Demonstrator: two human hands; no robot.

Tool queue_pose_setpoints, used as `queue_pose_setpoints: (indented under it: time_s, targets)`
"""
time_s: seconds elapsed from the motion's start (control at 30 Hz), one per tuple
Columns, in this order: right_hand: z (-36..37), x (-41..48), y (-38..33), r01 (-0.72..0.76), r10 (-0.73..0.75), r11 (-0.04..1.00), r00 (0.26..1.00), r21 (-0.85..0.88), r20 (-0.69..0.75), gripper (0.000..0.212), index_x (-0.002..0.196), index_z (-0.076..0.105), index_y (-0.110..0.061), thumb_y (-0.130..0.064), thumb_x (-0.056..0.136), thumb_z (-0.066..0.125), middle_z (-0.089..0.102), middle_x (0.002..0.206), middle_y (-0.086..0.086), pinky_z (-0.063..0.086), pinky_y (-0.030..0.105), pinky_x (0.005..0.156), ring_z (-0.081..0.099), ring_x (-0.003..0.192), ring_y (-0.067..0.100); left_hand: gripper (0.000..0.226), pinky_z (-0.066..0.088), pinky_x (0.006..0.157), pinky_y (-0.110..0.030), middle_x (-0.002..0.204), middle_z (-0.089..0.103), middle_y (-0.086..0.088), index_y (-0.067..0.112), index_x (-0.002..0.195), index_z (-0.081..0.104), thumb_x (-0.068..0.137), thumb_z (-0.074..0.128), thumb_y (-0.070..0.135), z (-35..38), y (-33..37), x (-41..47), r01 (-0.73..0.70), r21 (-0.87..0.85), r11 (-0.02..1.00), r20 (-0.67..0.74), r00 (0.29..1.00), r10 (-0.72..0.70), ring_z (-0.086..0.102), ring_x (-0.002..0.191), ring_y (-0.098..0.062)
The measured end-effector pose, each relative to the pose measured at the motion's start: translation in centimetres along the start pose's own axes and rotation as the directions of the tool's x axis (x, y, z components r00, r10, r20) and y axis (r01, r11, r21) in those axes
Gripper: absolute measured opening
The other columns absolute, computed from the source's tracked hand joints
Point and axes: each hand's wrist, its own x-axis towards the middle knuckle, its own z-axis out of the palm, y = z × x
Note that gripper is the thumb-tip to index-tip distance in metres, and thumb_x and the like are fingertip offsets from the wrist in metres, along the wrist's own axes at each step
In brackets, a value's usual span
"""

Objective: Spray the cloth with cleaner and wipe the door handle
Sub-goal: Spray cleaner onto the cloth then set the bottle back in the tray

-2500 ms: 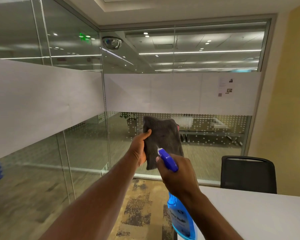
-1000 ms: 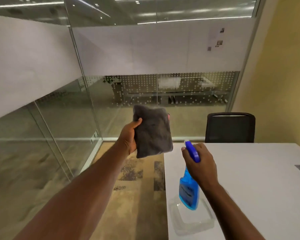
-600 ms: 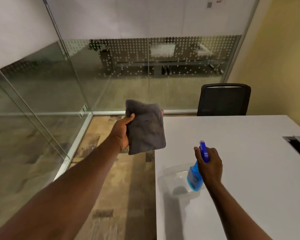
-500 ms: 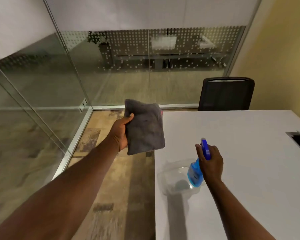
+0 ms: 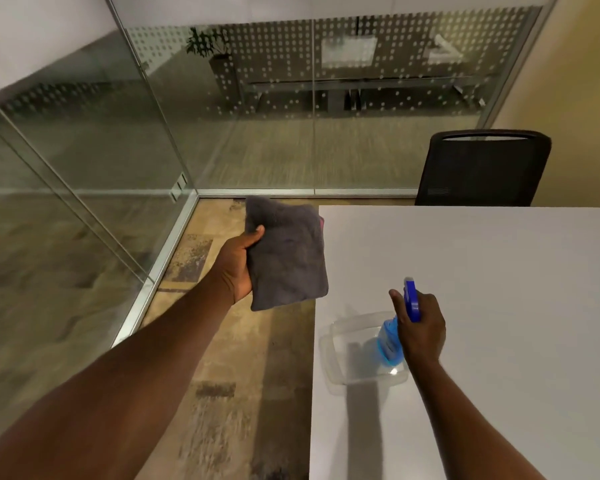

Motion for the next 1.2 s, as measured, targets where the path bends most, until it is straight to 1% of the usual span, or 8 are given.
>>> queue_pose_setpoints:
  time_s: [0.23, 0.43, 0.73, 0.87, 0.93, 1.0, 1.07, 1.2]
  targets:
    - [0.7, -0.3, 1.6, 0.03, -0.029, 0.998, 0.999, -0.054, 0.036, 0.024, 0.086, 0.05, -0.052, -0.07, 0.088, 0.066, 0.057, 0.082, -0.013, 0.04, 0.023, 0.064, 0.058, 0.081, -0.006, 0.031, 0.063, 0.075, -0.043, 0.118, 0.076, -0.017, 0.007, 0.122, 0.069, 0.101, 0.063, 0.029, -0.8, 0.2, 0.2, -0.016, 0.011, 1.0, -0.018, 1.0, 0.016, 0.074, 0.107, -0.037]
    - [0.6, -0.4, 2.6, -0.008, 0.006, 0.994, 1.0, -0.107, -0.016, 0.035, 0.094, 0.049, -0.04, -0.072, 0.09, 0.06, 0.059, 0.083, -0.017, 0.043, 0.033, 0.071, 0.06, 0.072, 0.003, 0.031, 0.064, 0.07, -0.043, 0.114, 0.078, -0.015, 0.007, 0.124, 0.068, 0.102, 0.06, 0.028, -0.1, 0.5, -0.1, -0.013, 0.005, 1.0, 0.003, 1.0, 0.013, 0.077, 0.1, -0.034]
    - [-0.2, -1.2, 3.1, -0.03, 0.025, 0.993, 0.999, -0.111, -0.044, 0.037, 0.096, 0.048, -0.04, -0.074, 0.089, 0.06, 0.06, 0.085, -0.016, 0.052, 0.038, 0.074, 0.061, 0.074, 0.006, 0.027, 0.065, 0.068, -0.041, 0.109, 0.08, -0.012, 0.011, 0.121, 0.069, 0.104, 0.056, 0.027, 0.3, 1.1, -0.5, -0.017, -0.002, 1.0, 0.045, 0.999, 0.017, 0.078, 0.096, -0.032]
    - [-0.7, -1.3, 2.6, -0.019, 0.02, 0.984, 1.0, -0.178, 0.005, 0.041, 0.095, 0.044, -0.042, -0.078, 0.084, 0.06, 0.058, 0.092, -0.013, 0.053, 0.04, 0.073, 0.059, 0.073, 0.007, 0.026, 0.064, 0.066, -0.042, 0.109, 0.08, -0.012, 0.011, 0.121, 0.068, 0.104, 0.056, 0.027, 0.2, 1.5, -0.7, -0.028, -0.007, 1.0, 0.051, 0.998, 0.028, 0.078, 0.095, -0.031]
    - [-1.1, -1.4, 2.4, -0.023, 0.032, 0.976, 0.999, -0.215, 0.038, 0.049, 0.103, 0.046, -0.044, -0.083, 0.078, 0.062, 0.058, 0.108, -0.011, 0.05, 0.037, 0.074, 0.06, 0.076, 0.008, 0.026, 0.064, 0.067, -0.042, 0.109, 0.08, -0.012, 0.012, 0.121, 0.069, 0.104, 0.056, 0.027, 0.1, 1.8, -0.9, -0.033, -0.005, 0.999, 0.054, 0.998, 0.033, 0.078, 0.095, -0.031]
    - [-1.6, -1.8, 2.5, -0.028, 0.039, 0.966, 0.998, -0.256, 0.039, 0.073, 0.127, 0.05, -0.032, -0.079, 0.075, 0.07, 0.056, 0.125, -0.006, 0.054, 0.041, 0.08, 0.062, 0.093, 0.013, 0.026, 0.064, 0.068, -0.043, 0.109, 0.08, -0.012, 0.012, 0.121, 0.069, 0.104, 0.057, 0.028, 0.0, 2.0, -1.2, -0.041, 0.0, 0.999, 0.051, 0.998, 0.041, 0.078, 0.096, -0.031]
    - [-2.0, -2.3, 2.7, -0.006, 0.006, 0.948, 1.0, -0.318, 0.001, 0.088, 0.14, 0.049, -0.02, -0.073, 0.075, 0.077, 0.057, 0.132, 0.001, 0.057, 0.049, 0.09, 0.064, 0.108, 0.022, 0.028, 0.063, 0.074, -0.044, 0.113, 0.079, -0.013, 0.012, 0.122, 0.069, 0.102, 0.06, 0.029, -0.2, 2.4, -1.5, -0.057, 0.012, 0.998, 0.035, 0.998, 0.057, 0.078, 0.099, -0.032]
    - [-2.6, -3.1, 2.6, -0.028, 0.021, 0.953, 0.999, -0.301, -0.028, 0.075, 0.14, 0.053, -0.019, -0.057, 0.081, 0.079, 0.065, 0.128, 0.004, 0.053, 0.049, 0.094, 0.067, 0.106, 0.028, 0.031, 0.062, 0.075, -0.044, 0.115, 0.078, -0.013, 0.012, 0.122, 0.069, 0.1, 0.063, 0.031, -0.5, 3.3, -2.8, -0.085, 0.015, 0.996, 0.018, 0.996, 0.085, 0.077, 0.1, -0.033]
